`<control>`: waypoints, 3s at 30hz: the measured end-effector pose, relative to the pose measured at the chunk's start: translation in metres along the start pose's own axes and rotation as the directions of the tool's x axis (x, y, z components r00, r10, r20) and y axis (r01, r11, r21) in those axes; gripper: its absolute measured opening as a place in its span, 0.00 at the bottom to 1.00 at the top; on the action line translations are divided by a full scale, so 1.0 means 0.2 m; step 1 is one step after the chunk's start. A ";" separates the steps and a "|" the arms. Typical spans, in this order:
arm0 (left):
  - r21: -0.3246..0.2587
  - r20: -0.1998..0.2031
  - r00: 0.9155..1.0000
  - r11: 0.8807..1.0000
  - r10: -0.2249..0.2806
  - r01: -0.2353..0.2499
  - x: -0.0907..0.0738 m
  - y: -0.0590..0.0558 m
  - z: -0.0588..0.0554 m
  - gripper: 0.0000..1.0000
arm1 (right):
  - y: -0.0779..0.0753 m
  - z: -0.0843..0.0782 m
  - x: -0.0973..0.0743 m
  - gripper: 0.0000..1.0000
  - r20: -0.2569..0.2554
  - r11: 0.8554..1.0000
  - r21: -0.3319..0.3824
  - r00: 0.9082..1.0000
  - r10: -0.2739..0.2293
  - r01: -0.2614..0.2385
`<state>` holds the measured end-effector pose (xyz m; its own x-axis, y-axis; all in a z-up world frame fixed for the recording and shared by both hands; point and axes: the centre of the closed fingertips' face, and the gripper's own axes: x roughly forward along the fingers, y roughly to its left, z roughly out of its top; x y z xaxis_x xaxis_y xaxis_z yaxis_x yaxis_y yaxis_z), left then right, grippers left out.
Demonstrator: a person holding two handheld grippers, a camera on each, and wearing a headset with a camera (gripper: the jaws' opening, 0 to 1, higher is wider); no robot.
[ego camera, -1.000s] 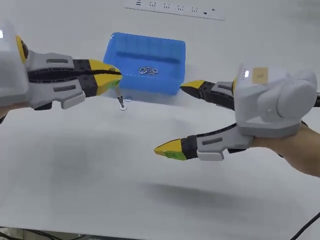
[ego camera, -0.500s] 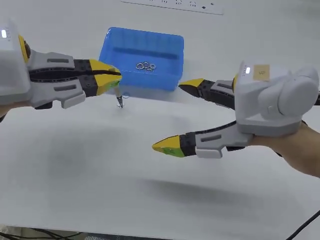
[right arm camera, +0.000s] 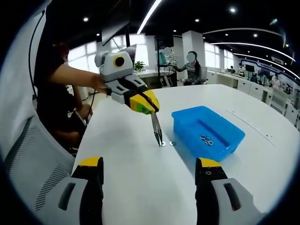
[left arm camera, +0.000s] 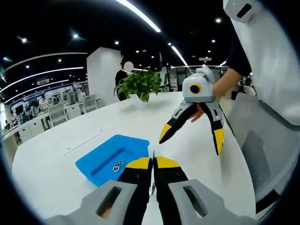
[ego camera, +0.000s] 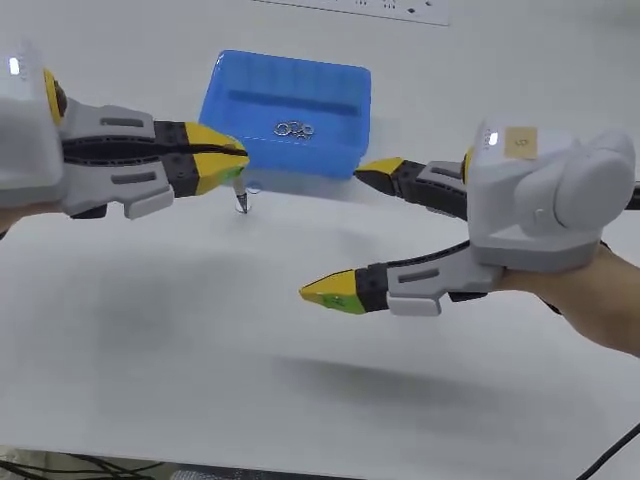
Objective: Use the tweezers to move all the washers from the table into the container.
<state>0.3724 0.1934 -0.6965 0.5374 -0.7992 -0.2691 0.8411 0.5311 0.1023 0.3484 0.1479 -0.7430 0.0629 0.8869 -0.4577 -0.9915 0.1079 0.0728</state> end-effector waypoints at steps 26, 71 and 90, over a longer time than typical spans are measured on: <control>-0.047 -0.031 0.999 0.999 -0.007 0.006 -0.04 0.05 -0.07 0.05 | -0.08 0.13 0.32 0.48 -0.005 0.985 -0.068 0.988 0.156 -0.156; -0.026 -0.096 0.995 0.999 0.027 -0.030 -0.02 0.04 -0.09 0.18 | -0.06 0.10 0.50 0.09 -0.105 0.900 -0.294 0.946 0.306 -0.323; -0.170 0.093 0.967 0.961 0.237 -0.219 -0.12 0.06 0.14 0.70 | -0.04 0.24 0.34 0.09 -0.053 0.920 -0.278 0.961 0.273 -0.277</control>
<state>0.3712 0.2113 -0.6628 0.7246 -0.6733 -0.1471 0.6800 0.7331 -0.0057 0.3655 0.2291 -0.7312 -0.2160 0.8574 -0.4671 -0.9611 -0.2710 -0.0528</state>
